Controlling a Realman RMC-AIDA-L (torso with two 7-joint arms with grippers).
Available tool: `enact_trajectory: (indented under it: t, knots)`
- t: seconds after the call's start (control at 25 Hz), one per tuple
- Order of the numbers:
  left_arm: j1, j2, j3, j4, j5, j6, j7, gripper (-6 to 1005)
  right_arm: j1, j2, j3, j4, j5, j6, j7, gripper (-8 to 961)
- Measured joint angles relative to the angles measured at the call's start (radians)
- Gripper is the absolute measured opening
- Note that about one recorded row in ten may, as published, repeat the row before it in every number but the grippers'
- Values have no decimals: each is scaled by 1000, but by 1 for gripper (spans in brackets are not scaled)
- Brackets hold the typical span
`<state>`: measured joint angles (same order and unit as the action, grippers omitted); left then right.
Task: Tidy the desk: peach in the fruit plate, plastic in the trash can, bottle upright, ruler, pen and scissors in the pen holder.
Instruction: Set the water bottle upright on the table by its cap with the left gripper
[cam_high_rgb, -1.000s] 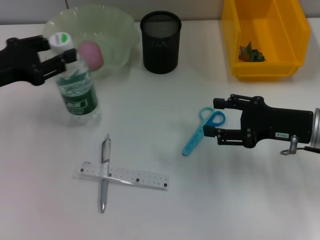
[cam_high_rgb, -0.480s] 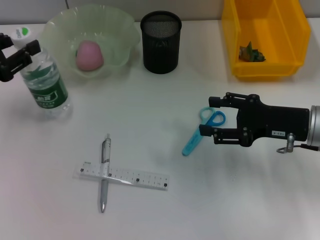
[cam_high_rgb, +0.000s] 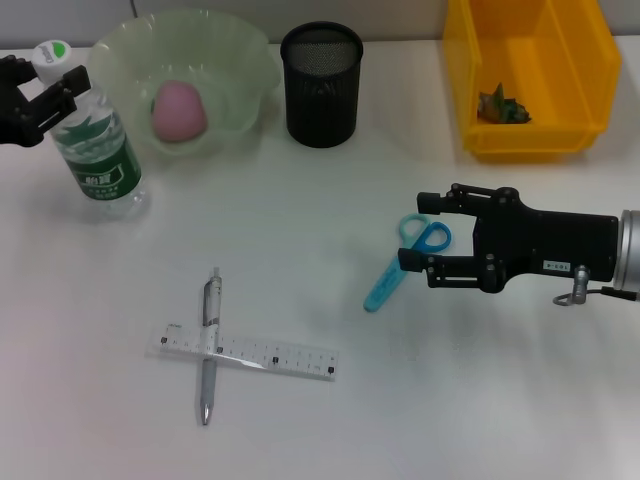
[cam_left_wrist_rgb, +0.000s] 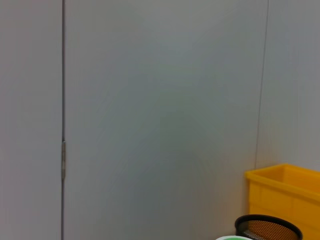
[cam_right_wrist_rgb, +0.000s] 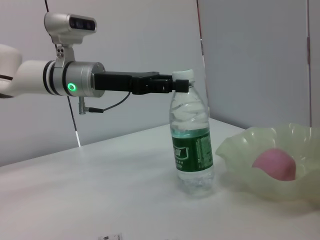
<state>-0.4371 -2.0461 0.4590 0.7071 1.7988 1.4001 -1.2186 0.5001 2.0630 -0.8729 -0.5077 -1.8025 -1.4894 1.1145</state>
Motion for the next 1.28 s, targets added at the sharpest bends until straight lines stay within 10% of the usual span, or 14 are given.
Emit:
enact_trajectory:
  t: [1.28]
  knots:
    - [-22, 2, 18, -46, 6, -63, 2, 475, -4, 0, 0, -3, 0, 1, -3, 786]
